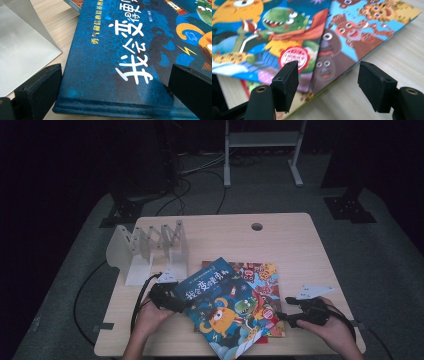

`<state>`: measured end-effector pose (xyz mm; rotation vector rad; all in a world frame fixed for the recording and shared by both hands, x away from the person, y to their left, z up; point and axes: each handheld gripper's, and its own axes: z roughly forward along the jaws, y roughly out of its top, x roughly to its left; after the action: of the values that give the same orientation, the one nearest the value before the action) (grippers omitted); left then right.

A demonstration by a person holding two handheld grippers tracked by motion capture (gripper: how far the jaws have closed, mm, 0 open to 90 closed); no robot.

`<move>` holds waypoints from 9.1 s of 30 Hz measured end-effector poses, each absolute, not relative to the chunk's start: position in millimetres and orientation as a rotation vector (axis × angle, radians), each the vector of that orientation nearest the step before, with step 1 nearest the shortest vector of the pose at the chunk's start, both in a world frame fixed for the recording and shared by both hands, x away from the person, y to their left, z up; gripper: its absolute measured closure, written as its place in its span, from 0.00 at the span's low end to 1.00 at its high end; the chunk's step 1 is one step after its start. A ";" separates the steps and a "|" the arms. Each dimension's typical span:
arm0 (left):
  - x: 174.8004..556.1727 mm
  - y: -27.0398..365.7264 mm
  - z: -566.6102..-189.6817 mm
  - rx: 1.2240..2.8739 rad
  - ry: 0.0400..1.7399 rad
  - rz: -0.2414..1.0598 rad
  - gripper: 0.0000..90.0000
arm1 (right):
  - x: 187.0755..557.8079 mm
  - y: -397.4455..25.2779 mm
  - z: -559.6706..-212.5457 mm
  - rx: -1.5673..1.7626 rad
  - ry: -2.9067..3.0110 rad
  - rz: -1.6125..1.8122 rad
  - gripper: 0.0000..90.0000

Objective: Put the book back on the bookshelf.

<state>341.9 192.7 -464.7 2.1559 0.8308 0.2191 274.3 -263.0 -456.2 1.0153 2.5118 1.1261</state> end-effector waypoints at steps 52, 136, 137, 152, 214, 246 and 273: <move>314.0 166.1 -463.1 2.206 0.649 0.062 0.00 | 410.1 -276.5 -456.8 1.227 2.328 0.915 0.41; 292.1 217.0 -474.1 2.092 0.876 0.038 0.00 | 342.5 -232.9 -464.5 0.813 2.607 1.123 0.36; 292.5 216.1 -474.1 2.093 0.881 0.031 0.00 | 342.1 -232.4 -464.4 0.812 2.605 1.123 0.37; 294.2 225.0 -459.5 2.025 0.910 0.036 0.00 | 339.8 -220.8 -466.0 0.777 2.630 1.156 0.37; 381.2 190.4 -277.2 2.195 0.729 -0.049 0.67 | 312.2 -161.7 -461.6 0.666 2.701 1.140 0.41; 408.9 126.6 -199.0 2.453 0.597 -0.088 0.86 | 351.2 -281.5 -463.2 1.288 2.149 1.056 0.36; 383.7 179.6 -178.5 2.446 0.655 0.089 0.91 | 371.6 -306.8 -502.7 1.450 2.051 0.933 0.26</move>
<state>383.7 179.6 -178.5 2.4458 0.6545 0.0892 371.6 -306.8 -502.7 1.4496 2.0510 0.9332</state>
